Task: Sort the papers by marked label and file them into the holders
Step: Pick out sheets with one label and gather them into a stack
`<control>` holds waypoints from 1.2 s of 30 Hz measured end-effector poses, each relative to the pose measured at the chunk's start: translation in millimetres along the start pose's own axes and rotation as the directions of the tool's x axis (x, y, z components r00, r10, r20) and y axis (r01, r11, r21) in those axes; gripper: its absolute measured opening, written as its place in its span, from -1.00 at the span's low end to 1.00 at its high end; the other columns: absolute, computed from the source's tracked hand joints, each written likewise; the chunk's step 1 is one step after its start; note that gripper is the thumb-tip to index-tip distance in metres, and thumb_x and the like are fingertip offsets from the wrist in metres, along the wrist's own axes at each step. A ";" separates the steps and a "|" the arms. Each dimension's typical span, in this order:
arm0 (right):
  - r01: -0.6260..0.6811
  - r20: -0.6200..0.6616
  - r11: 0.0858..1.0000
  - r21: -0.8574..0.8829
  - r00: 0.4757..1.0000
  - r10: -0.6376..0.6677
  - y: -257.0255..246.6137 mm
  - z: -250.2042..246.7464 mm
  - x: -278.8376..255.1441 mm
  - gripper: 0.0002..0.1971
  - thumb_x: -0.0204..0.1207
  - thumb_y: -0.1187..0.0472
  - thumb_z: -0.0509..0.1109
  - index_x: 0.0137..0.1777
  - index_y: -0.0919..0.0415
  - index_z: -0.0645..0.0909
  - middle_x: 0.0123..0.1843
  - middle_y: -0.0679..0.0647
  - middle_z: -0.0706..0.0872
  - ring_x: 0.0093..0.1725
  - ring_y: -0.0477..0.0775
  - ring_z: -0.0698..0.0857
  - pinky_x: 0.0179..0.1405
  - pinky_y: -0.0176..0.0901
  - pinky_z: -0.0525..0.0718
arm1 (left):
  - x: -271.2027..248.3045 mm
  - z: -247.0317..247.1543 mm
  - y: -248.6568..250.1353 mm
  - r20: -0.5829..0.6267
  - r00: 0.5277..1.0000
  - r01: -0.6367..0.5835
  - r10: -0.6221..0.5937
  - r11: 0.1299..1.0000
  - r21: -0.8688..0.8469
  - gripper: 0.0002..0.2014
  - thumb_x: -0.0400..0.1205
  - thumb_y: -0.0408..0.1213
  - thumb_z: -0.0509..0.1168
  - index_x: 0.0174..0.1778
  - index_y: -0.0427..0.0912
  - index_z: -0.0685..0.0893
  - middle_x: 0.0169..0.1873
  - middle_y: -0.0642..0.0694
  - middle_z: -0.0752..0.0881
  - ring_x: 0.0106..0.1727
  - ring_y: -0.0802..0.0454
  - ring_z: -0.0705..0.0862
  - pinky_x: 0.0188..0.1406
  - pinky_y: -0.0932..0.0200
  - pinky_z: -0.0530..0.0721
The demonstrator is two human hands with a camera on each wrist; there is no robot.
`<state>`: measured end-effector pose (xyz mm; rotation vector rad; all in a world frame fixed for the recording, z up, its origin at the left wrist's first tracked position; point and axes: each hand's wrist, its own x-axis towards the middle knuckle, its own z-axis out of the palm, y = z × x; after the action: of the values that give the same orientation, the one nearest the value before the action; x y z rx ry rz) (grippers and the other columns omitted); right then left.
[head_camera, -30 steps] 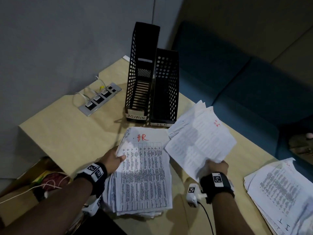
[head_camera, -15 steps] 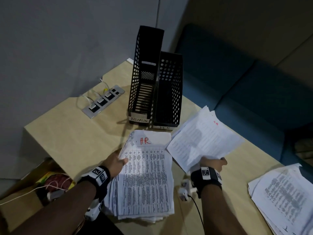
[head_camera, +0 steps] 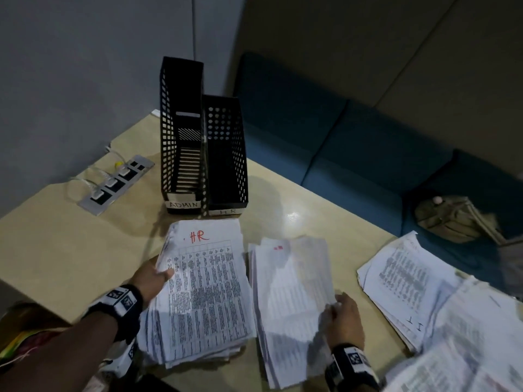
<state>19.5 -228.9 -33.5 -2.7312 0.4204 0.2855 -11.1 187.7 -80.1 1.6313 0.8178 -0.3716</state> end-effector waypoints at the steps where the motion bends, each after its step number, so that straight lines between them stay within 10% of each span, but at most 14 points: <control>1: 0.043 -0.019 0.999 0.010 0.999 -0.043 -1.6 1.6 -2.6 -0.70 0.49 0.27 0.38 0.21 0.33 0.58 0.34 0.30 0.58 0.24 0.38 0.59 0.10 0.12 0.61 | -1.9 0.0 1.2 0.001 1.000 0.000 0.000 1.000 -0.005 -0.51 0.65 -0.43 0.27 0.50 -0.02 0.45 0.44 -0.18 0.55 0.42 -0.22 0.49 0.47 -0.26 0.34; 6: 0.082 -0.038 0.970 0.229 0.996 -0.076 -33.9 -26.4 -11.6 -0.81 0.58 0.28 0.29 0.16 0.16 0.58 -0.24 0.16 0.73 -0.27 0.25 0.68 -0.32 -0.08 0.61 | -17.4 5.6 4.6 -0.088 0.993 -0.077 0.077 0.997 0.005 -0.52 0.66 -0.40 0.22 0.50 0.02 0.45 0.24 -0.20 0.66 -0.13 -0.04 0.59 -0.01 0.08 0.52; 10: 0.052 -0.200 0.878 0.476 0.979 0.051 -48.5 -80.4 -1.7 -0.82 0.59 0.30 0.32 0.16 0.18 0.63 -0.19 0.14 0.68 -0.23 0.15 0.66 -0.17 -0.25 0.47 | -31.8 -3.4 2.9 -0.158 0.985 -0.058 0.062 0.998 0.027 -0.54 0.67 -0.35 0.23 0.52 -0.16 0.41 0.38 -0.25 0.58 0.30 -0.24 0.58 0.33 -0.07 0.49; 13: 0.122 -0.295 0.802 0.585 0.953 0.070 -53.6 -109.3 7.7 -0.89 0.57 0.27 0.33 0.00 0.30 0.63 -0.18 0.24 0.68 -0.06 0.27 0.68 -0.07 -0.15 0.43 | -38.3 -14.7 -0.9 -0.161 0.986 -0.043 0.041 0.999 -0.008 -0.53 0.67 -0.27 0.24 0.52 -0.18 0.41 0.31 -0.25 0.63 0.23 -0.25 0.62 0.26 -0.06 0.54; 18: 0.147 -0.168 0.797 0.586 0.984 -0.057 -94.0 -72.6 -4.1 -0.74 0.60 0.02 0.28 -0.05 0.24 0.61 -0.09 0.22 0.74 -0.06 0.19 0.68 -0.10 -0.07 0.56 | -53.3 -9.6 8.4 -0.131 0.989 -0.083 0.070 0.992 -0.100 -0.66 0.65 -0.28 0.32 0.29 -0.38 0.59 -0.09 -0.43 0.75 -0.07 -0.36 0.71 -0.19 0.15 0.56; 23: 0.035 0.149 0.812 0.582 0.978 -0.149 -134.4 -1.3 -33.0 -0.82 0.61 0.12 0.28 -0.14 0.22 0.57 -0.25 0.07 0.69 -0.23 0.02 0.68 -0.31 -0.23 0.62 | -72.2 8.5 23.6 -0.044 0.989 -0.142 0.139 0.986 -0.089 -0.92 0.60 -0.28 0.38 -0.08 -0.20 0.68 -0.33 -0.04 0.74 -0.35 0.01 0.68 -0.46 0.37 0.58; 26: -0.068 0.269 0.844 0.532 0.959 -0.092 -135.6 27.8 -31.7 -0.77 0.59 0.13 0.27 0.19 0.18 0.54 0.01 0.08 0.71 0.03 0.13 0.68 -0.10 -0.17 0.56 | -74.3 19.1 22.8 -0.037 0.999 -0.041 0.036 0.987 -0.156 -0.84 0.62 -0.52 0.24 0.02 -0.30 0.70 -0.34 -0.09 0.79 -0.22 -0.10 0.75 -0.20 0.11 0.76; 29: -0.024 0.309 0.840 0.542 0.935 -0.173 -125.2 40.4 -38.7 -0.67 0.57 0.28 0.30 0.30 0.12 0.40 0.07 0.07 0.71 0.02 0.12 0.71 -0.18 -0.25 0.62 | -81.8 24.7 18.4 -0.103 0.993 -0.080 0.054 0.960 -0.268 -0.60 0.70 -0.20 0.24 0.38 -0.38 0.55 0.04 -0.39 0.77 0.21 -0.34 0.67 0.34 -0.15 0.55; 31: 0.087 0.340 0.863 0.498 0.896 -0.286 -120.3 42.1 -48.8 -0.66 0.57 0.35 0.28 0.31 0.13 0.36 0.09 0.05 0.68 0.05 0.13 0.70 -0.15 -0.28 0.66 | -88.7 24.4 14.2 -0.091 0.982 -0.185 0.167 0.947 -0.261 -0.40 0.60 0.04 0.29 0.54 -0.09 0.38 0.34 -0.01 0.61 0.40 -0.06 0.55 0.37 0.04 0.43; 36: 0.047 0.438 0.872 0.487 0.851 -0.290 -134.2 25.0 -46.4 -0.42 0.55 0.27 0.38 0.50 0.15 0.21 0.32 0.11 0.57 0.37 0.20 0.57 0.33 0.13 0.61 | -88.2 23.9 13.9 -0.094 0.976 -0.210 0.197 0.964 -0.160 -0.47 0.30 -0.12 0.63 0.15 0.12 0.62 0.01 0.10 0.78 0.04 0.08 0.75 0.19 -0.11 0.69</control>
<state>16.1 -88.2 -1.9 -2.0978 0.0716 0.7231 -58.6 137.6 -18.7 1.5598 0.7110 -0.0906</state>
